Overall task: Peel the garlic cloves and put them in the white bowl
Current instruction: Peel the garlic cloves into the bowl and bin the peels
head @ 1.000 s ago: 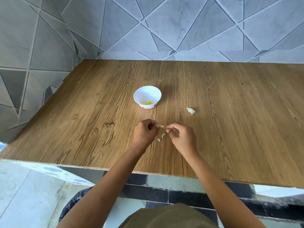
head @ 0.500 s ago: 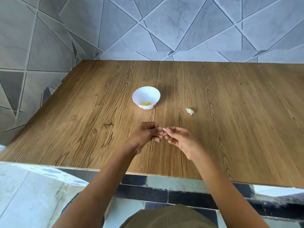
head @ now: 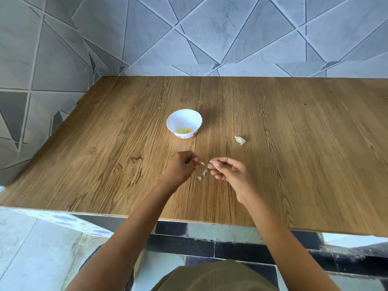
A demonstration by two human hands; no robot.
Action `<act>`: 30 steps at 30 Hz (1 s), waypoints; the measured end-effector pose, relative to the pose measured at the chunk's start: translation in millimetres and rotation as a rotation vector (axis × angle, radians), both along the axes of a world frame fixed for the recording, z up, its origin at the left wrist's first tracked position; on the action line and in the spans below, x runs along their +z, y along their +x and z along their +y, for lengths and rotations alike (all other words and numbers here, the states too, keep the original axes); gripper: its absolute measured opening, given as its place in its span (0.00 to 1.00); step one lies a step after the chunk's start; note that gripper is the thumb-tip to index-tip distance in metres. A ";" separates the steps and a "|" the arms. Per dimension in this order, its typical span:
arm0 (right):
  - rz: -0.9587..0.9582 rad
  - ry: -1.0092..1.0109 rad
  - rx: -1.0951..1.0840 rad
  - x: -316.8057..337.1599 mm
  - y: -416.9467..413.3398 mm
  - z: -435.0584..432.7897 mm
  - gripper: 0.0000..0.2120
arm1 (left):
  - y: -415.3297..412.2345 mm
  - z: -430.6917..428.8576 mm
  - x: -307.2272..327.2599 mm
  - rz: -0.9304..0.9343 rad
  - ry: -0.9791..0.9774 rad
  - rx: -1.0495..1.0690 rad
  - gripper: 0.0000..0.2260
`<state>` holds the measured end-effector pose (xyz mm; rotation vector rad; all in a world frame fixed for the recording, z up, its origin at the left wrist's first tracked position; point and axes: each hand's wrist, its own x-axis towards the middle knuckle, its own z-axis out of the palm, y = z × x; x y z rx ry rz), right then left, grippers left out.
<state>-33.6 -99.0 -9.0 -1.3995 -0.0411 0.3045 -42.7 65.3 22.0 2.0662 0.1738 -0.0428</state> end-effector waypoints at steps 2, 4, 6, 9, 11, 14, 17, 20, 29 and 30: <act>0.003 0.041 -0.047 0.0 -0.7 0.5 0.06 | -2.4 0.1 -0.2 -0.099 0.202 -0.065 0.05; 0.015 0.087 -0.076 -0.3 -1.3 1.4 0.06 | -3.8 -0.1 0.0 -0.131 0.207 -0.076 0.04; 0.023 0.113 -0.086 -0.7 -1.6 1.7 0.06 | -4.1 -1.2 0.1 -0.147 0.152 -0.045 0.03; 0.022 0.137 -0.105 -0.3 -1.3 0.9 0.07 | -4.2 -3.9 0.0 -0.191 0.146 -0.022 0.04; 0.022 0.142 -0.110 0.5 -1.4 1.3 0.08 | -5.0 -4.0 0.5 -0.201 0.138 -0.044 0.07; 0.018 0.117 -0.124 0.4 -1.7 2.6 0.08 | -4.6 -2.5 -1.5 -0.175 0.089 -0.093 0.14; 0.001 0.089 -0.117 0.1 -2.1 2.9 0.09 | -5.9 -4.5 -1.9 -0.125 -0.032 -0.114 0.09; -0.002 0.072 -0.104 -0.5 -3.2 3.0 0.11 | -5.7 -5.0 -0.6 -0.136 -0.034 -0.126 0.06; -0.371 -0.460 -0.079 -6.2 -6.8 -0.2 0.10 | 4.8 14.1 -1.4 -0.160 0.126 0.001 0.01; -0.502 -0.663 -0.082 -9.5 -9.2 -5.1 0.12 | 9.0 20.7 -4.2 -0.157 0.139 0.068 0.02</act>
